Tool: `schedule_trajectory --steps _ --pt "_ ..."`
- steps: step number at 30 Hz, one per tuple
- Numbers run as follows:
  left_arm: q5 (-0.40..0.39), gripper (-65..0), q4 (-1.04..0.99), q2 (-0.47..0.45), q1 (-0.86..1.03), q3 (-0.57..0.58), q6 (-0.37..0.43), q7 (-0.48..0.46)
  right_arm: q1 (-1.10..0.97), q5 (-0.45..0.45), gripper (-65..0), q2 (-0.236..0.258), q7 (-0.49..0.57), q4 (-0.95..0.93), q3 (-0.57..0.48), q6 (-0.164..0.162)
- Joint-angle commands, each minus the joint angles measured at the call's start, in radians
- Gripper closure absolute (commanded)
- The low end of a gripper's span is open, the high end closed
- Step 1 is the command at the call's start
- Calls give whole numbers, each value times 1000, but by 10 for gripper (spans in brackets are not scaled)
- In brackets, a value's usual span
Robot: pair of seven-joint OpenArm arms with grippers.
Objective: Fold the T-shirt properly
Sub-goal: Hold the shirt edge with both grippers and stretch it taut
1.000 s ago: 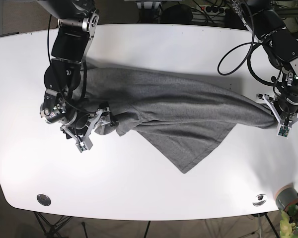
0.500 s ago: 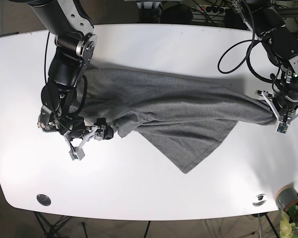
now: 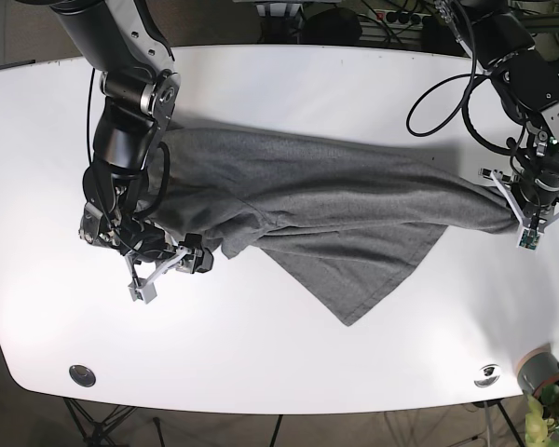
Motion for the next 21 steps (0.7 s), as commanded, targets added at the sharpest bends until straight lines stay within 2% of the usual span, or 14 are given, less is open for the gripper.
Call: schedule_trajectory --steps 1,7,9,13,21 --pt "-1 0 14 -16 -16 -3 5 -20 27 15 -499 8 -3 14 -1 -3" --pt "-1 0 12 -15 -16 -2 5 -20 24 19 -487 2 -38 15 -1 0" --pt "-1 0 12 -15 -16 1 5 -20 24 19 -458 0 -38 15 -1 -1" --pt "-1 0 12 -13 -16 3 5 -20 27 12 -354 -10 -38 15 -1 -3" --pt "-1 0 12 -13 -16 1 5 -20 28 9 -244 -13 -32 12 -1 -6"
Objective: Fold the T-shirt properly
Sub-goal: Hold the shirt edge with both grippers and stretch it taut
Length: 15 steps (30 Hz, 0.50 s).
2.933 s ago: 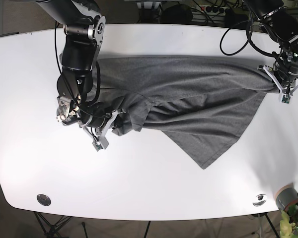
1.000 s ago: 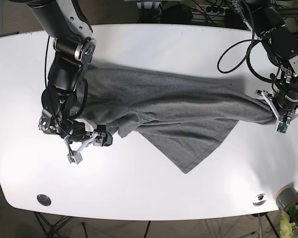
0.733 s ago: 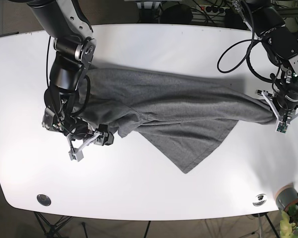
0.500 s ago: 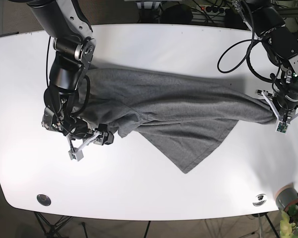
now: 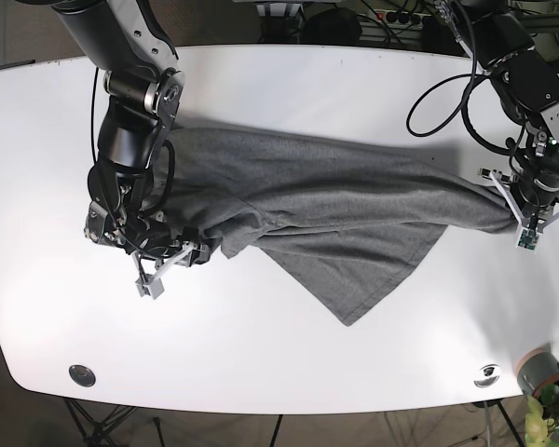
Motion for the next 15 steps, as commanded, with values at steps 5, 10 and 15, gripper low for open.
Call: schedule_trajectory --steps 5,10,15 --pt "-2 0 14 -17 -19 -1 5 -20 35 14 -8 4 31 17 -2 0" --pt "-2 0 18 -15 -25 1 5 -20 36 23 -36 9 27 71 -2 0" --pt "-9 0 22 -14 -84 4 5 -17 30 15 -25 9 -56 243 -2 3"
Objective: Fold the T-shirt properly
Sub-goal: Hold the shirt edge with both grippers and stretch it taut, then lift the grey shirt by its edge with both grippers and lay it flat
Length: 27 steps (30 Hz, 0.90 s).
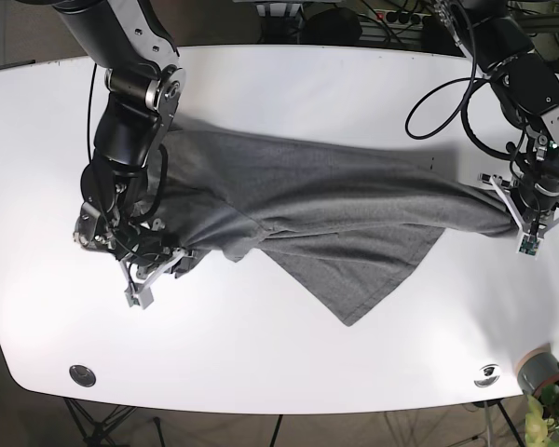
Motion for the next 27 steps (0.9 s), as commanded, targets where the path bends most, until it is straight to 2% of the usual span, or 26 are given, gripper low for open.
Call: schedule_trajectory --steps 1,3,9,12,21,27 --pt "-8 0 21 -18 -56 7 6 -24 43 16 -25 8 -11 104 -6 13" --pt "-8 0 21 -18 -84 35 6 -24 46 22 -25 11 -31 156 -26 15" --pt "0 0 11 -18 -236 130 6 -24 119 25 -25 50 -43 256 -179 13" --pt "0 0 -28 -18 -317 156 6 -24 194 19 -24 56 -43 250 -190 13" --pt "0 0 -258 -22 -573 164 22 -35 412 19 -24 123 -43 225 -279 15" --pt "0 0 -401 -39 -745 164 25 -92 586 22 -24 148 -45 135 -308 17"
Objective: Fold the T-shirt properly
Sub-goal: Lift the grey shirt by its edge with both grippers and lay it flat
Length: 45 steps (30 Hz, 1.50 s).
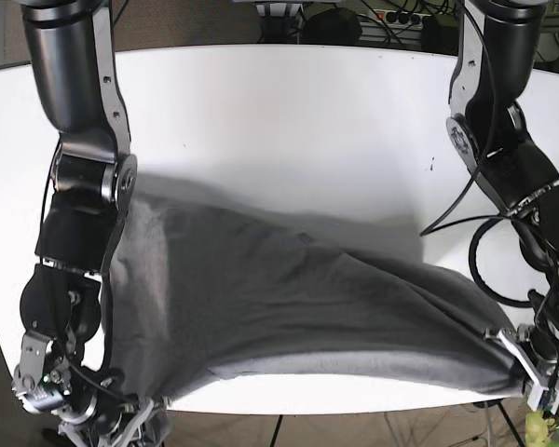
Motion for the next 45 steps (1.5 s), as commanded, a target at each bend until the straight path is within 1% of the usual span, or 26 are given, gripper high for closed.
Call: schedule_trajectory --steps 1,5,8,12,14,16,19,20,23,24,27,36,39,45 --pt "-9 0 -24 -36 -111 -1 10 -31 122 12 -24 15 30 -18 -5 0" --pt "-12 0 -90 -50 -266 1 53 -33 269 20 -24 62 27 -89 -44 0" --pt "-9 0 -133 -53 -378 15 62 -33 310 21 -24 79 27 -119 -89 0" --pt "-15 0 -144 -96 -470 61 60 -33 310 21 -24 82 -13 -119 -115 2" --pt "-15 0 -144 -94 -490 82 60 -34 310 21 -24 82 -29 -118 -115 2" --pt "-16 0 -136 -94 -496 101 56 -34 310 21 -24 81 -46 -112 -115 2" --pt "-16 0 -67 -99 -480 116 54 -30 310 21 -24 81 -94 -64 -109 2" --pt "-16 0 -39 -99 -445 116 54 -28 310 21 -24 82 -109 -47 -107 5" --pt "-16 0 28 -100 -350 125 54 -30 310 21 -24 107 -115 -4 -107 38" --pt "-16 0 54 -100 -312 125 54 -30 310 21 -24 110 -115 17 -106 45" --pt "-16 0 108 -100 -227 125 54 -30 280 21 -24 110 -120 79 -86 48" --pt "-16 0 301 -100 110 114 53 -30 -42 21 -24 116 -138 246 54 51" --pt "-16 0 353 -96 227 84 53 -30 -154 21 -24 116 -138 307 89 51" --pt "-16 0 415 -93 425 53 53 -30 -372 21 -24 102 -138 448 147 51"
